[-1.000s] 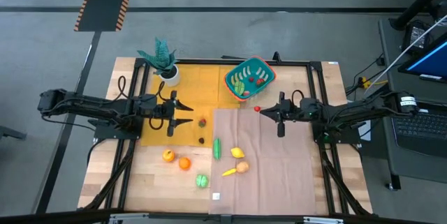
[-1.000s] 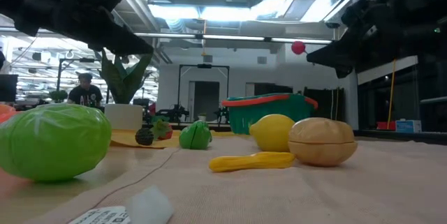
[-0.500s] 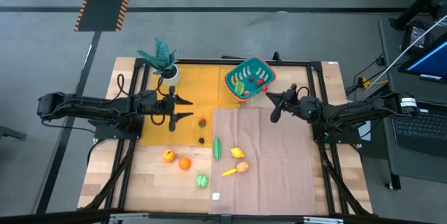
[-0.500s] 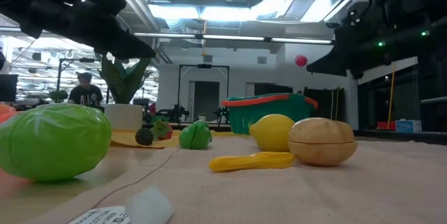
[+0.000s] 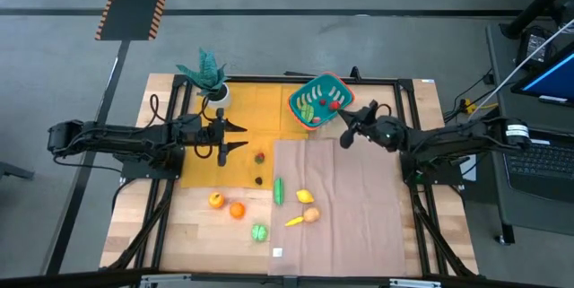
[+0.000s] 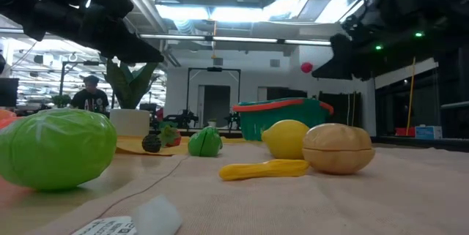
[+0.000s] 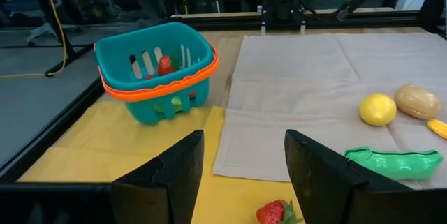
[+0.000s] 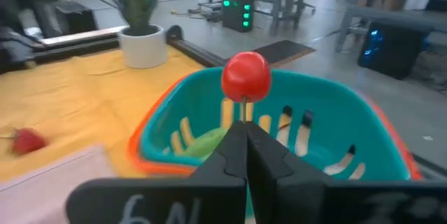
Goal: Pick and placing Produce into tupperware
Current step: Put the cherry into the basket
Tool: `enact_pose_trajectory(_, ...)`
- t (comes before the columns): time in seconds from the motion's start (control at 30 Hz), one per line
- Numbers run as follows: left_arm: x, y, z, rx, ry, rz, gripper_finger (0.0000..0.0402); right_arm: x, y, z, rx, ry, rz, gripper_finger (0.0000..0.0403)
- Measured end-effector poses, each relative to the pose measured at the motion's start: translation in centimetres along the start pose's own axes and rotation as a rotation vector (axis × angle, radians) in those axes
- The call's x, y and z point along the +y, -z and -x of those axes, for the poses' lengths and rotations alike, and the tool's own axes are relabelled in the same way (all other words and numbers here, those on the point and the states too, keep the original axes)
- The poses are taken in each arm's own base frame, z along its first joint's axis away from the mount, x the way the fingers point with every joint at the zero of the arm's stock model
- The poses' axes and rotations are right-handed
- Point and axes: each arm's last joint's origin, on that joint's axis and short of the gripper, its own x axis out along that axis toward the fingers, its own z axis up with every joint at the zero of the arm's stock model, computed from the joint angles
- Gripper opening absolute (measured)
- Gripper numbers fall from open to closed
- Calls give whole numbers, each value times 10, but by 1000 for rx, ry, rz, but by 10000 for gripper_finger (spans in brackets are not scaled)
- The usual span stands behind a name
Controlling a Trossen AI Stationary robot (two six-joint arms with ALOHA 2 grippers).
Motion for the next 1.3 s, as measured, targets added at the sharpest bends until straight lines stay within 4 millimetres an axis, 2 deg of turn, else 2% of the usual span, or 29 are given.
enact_pose_trajectory(0.2, 0, 0, 0, 0, 0, -11, 192, -8, -9, -27, 27, 57, -2, 0)
enact_pose_trajectory(0.47, 0, 0, 0, 0, 0, -27, 192, -11, -21, -59, 47, 1, -6, 0)
enact_pose_trajectory(0.73, 0, 2, 0, 16, 2, -27, 192, -15, -39, -79, 226, -45, 16, 0)
enact_pose_trajectory(1.07, 0, 3, 0, 30, 3, -27, 192, -27, -84, -88, 557, -82, -5, 0)
enact_pose_trajectory(1.3, 0, 3, 0, 30, 3, -26, 192, -36, -98, -84, 680, -126, -70, 0)
